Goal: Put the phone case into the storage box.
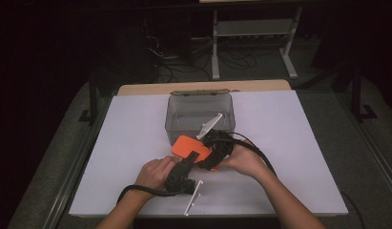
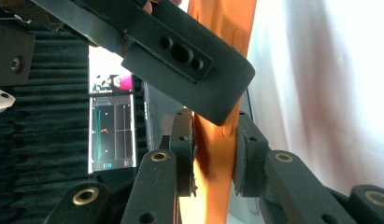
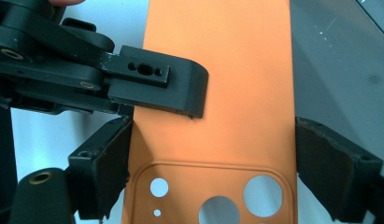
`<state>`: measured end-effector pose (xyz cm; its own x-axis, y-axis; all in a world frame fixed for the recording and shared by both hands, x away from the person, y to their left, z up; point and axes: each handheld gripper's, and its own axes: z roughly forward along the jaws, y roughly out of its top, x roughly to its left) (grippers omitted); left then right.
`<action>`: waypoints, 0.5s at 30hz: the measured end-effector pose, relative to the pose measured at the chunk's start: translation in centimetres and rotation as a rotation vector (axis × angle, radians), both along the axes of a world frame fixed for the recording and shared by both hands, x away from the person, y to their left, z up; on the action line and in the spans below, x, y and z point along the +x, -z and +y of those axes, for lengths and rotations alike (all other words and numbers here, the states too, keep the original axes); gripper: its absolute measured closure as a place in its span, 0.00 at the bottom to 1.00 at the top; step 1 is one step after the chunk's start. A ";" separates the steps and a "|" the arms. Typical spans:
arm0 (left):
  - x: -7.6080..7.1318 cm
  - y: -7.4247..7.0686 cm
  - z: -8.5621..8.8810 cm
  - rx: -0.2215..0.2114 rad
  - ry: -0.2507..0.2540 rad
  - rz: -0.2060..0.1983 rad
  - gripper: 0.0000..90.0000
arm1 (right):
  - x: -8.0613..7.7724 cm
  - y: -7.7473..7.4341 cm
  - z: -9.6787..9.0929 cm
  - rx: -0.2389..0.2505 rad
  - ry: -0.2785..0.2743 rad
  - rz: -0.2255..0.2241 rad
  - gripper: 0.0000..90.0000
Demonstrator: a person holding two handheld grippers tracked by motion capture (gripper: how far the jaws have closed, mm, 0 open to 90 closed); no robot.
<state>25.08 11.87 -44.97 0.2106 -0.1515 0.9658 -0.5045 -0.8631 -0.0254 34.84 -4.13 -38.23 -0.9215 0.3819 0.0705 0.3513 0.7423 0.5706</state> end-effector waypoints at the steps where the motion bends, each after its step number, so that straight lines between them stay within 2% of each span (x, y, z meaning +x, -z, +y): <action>1: 0.0 0.0 0.0 0.001 0.000 0.000 0.82 | 0.0 0.0 0.0 0.001 -0.001 0.001 0.17; 15: -0.2 0.0 0.0 0.031 0.017 -0.032 0.86 | 0.3 0.0 -0.2 0.013 -0.003 0.044 0.16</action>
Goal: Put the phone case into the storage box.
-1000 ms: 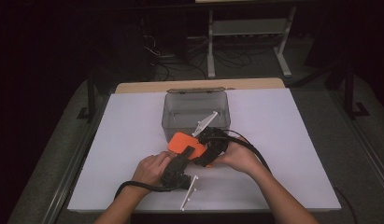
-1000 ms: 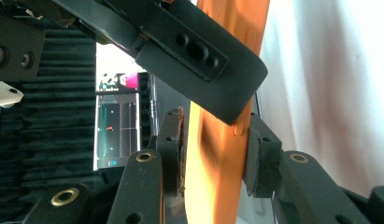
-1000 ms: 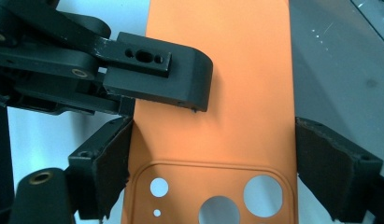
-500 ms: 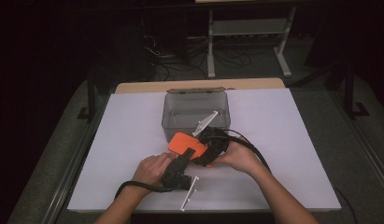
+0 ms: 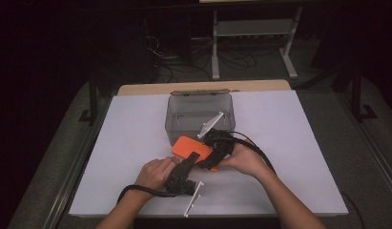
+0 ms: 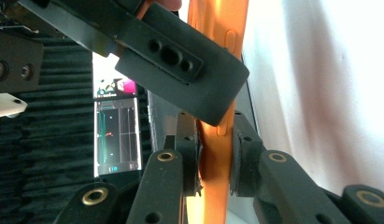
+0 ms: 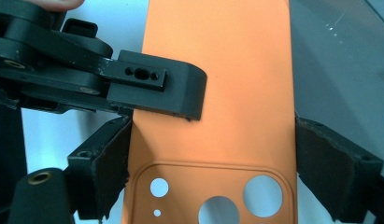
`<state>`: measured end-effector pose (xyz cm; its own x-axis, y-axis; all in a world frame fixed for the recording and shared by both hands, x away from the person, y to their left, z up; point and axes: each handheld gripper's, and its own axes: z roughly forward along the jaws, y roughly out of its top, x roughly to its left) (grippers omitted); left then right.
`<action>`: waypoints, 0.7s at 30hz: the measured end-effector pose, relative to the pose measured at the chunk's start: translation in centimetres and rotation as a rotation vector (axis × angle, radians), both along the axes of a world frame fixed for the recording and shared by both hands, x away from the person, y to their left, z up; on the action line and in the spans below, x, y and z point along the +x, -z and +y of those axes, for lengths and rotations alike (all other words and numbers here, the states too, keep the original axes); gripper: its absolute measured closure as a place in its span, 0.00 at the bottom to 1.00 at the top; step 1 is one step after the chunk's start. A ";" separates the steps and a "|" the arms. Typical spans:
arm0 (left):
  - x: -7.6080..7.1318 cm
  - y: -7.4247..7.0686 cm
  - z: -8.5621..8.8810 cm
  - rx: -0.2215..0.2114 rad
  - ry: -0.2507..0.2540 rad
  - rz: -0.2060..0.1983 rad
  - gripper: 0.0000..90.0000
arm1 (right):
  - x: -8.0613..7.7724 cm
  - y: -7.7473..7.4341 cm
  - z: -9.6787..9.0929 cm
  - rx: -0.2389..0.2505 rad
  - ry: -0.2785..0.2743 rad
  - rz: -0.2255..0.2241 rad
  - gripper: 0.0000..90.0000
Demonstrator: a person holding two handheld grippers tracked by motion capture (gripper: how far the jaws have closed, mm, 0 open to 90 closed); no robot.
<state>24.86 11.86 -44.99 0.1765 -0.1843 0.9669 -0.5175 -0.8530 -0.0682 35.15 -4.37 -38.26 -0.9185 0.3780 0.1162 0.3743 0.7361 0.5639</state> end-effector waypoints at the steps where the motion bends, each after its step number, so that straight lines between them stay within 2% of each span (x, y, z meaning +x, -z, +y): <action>1: 0.0 0.0 0.0 0.004 0.001 -0.004 0.87 | 0.1 0.0 0.0 0.003 -0.002 0.004 0.16; 5: 0.0 -0.1 0.0 0.008 0.004 -0.001 0.88 | 0.2 0.1 -0.2 0.015 -0.004 0.025 0.16; 11: 0.0 -0.1 0.1 0.014 0.005 0.011 0.89 | 0.2 0.1 -0.3 0.021 -0.013 0.013 0.17; 14: 0.0 0.0 0.1 0.008 0.003 0.019 0.89 | 0.1 0.0 -0.3 0.026 -0.016 0.016 0.22; 21: 0.2 0.0 0.3 -0.014 0.008 0.032 0.89 | 0.0 -0.6 -0.8 0.052 -0.010 0.003 0.22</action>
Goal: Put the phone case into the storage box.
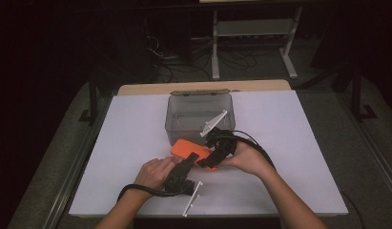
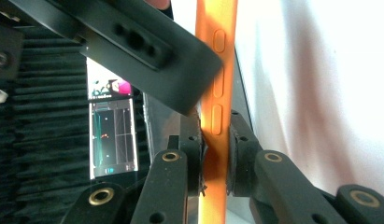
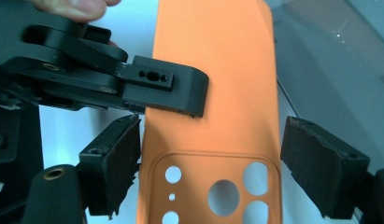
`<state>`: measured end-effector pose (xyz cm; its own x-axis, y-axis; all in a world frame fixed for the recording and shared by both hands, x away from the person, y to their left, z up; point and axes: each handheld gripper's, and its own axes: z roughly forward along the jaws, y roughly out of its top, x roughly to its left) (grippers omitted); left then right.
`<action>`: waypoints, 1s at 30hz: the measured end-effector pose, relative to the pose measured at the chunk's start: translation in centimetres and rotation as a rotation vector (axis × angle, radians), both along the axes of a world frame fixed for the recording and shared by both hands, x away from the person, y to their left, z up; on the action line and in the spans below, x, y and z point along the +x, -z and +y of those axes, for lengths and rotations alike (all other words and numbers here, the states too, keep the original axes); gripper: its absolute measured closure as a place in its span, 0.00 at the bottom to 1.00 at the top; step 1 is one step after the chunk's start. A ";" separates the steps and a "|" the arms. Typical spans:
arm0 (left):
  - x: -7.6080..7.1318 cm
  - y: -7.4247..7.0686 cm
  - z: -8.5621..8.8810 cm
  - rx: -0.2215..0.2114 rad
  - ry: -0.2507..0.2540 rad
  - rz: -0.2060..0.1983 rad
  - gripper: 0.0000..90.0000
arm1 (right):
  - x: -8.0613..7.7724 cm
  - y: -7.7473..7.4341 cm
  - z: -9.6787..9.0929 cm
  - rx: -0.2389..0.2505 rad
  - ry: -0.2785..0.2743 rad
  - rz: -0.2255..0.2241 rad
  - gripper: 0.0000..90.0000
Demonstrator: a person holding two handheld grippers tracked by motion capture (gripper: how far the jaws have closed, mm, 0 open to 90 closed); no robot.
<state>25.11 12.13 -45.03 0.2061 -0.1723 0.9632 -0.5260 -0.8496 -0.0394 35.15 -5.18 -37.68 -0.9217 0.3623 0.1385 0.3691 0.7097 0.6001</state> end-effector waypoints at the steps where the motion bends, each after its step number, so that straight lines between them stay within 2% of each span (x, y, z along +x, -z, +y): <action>1: 0.0 0.0 0.0 0.005 -0.004 -0.001 0.89 | 0.0 -0.1 -0.1 0.003 0.004 -0.004 0.23; 5: 0.1 -0.1 0.2 0.005 -0.012 0.012 0.89 | 0.0 -0.6 -0.7 0.026 0.023 -0.010 0.23; 8: 0.1 -0.2 0.3 0.021 -0.027 0.011 0.89 | 0.0 -1.0 -1.3 0.036 0.041 -0.016 0.22; 17: 0.3 -0.2 0.6 0.012 -0.038 0.032 0.89 | 0.0 -1.6 -3.4 0.074 0.105 -0.044 0.18; 30: 0.3 -0.2 0.8 0.011 -0.041 0.043 0.89 | -0.7 -1.1 -6.0 0.073 0.171 -0.077 0.12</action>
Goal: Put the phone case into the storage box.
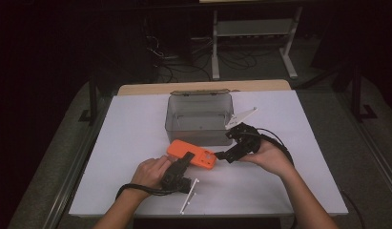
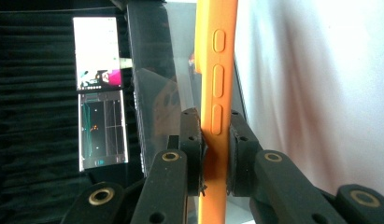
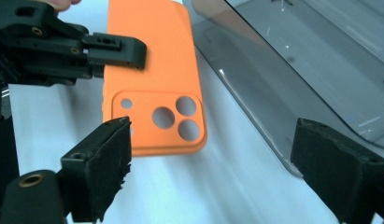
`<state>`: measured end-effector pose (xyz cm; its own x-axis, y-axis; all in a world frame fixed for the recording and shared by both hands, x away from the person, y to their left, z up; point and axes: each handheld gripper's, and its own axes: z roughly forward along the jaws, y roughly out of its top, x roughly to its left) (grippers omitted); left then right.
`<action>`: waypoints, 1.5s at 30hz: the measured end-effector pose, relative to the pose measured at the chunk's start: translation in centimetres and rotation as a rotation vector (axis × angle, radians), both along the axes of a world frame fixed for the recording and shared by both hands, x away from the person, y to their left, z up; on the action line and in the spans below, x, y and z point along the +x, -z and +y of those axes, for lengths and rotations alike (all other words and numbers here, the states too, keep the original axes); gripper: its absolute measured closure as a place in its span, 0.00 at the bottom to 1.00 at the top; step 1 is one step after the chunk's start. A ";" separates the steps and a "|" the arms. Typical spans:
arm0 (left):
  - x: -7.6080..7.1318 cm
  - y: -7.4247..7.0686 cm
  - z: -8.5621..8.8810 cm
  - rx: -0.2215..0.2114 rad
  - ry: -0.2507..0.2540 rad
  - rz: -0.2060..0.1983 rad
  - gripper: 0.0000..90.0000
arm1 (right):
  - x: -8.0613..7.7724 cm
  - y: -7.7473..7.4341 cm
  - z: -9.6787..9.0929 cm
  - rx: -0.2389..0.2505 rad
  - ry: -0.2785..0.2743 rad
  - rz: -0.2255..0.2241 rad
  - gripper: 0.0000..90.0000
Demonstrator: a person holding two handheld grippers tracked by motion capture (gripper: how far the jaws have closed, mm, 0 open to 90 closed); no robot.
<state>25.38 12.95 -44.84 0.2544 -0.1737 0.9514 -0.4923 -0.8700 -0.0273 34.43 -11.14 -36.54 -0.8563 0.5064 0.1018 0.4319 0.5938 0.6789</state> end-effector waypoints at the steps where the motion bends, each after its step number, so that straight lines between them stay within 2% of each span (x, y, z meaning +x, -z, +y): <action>1: 0.0 0.0 0.0 0.001 0.000 0.001 0.89 | -0.1 0.1 -0.2 -0.001 0.004 -0.007 0.10; 14: -0.1 -0.1 0.1 0.009 -0.006 0.004 0.89 | -1.0 1.3 -2.3 -0.001 0.070 -0.043 0.00; 34: -0.1 -0.3 0.3 -0.002 -0.014 0.012 0.89 | -2.6 4.4 -5.6 0.028 0.231 -0.123 0.00; 45: -0.1 -0.3 0.3 -0.002 -0.013 0.012 0.89 | -4.2 6.1 -7.2 0.043 0.294 -0.094 0.00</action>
<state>25.29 13.23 -44.52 0.2681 -0.1680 0.9486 -0.4809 -0.8766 -0.0193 30.26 -18.29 -42.64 -0.6802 0.7309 0.0561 0.5152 0.4222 0.7459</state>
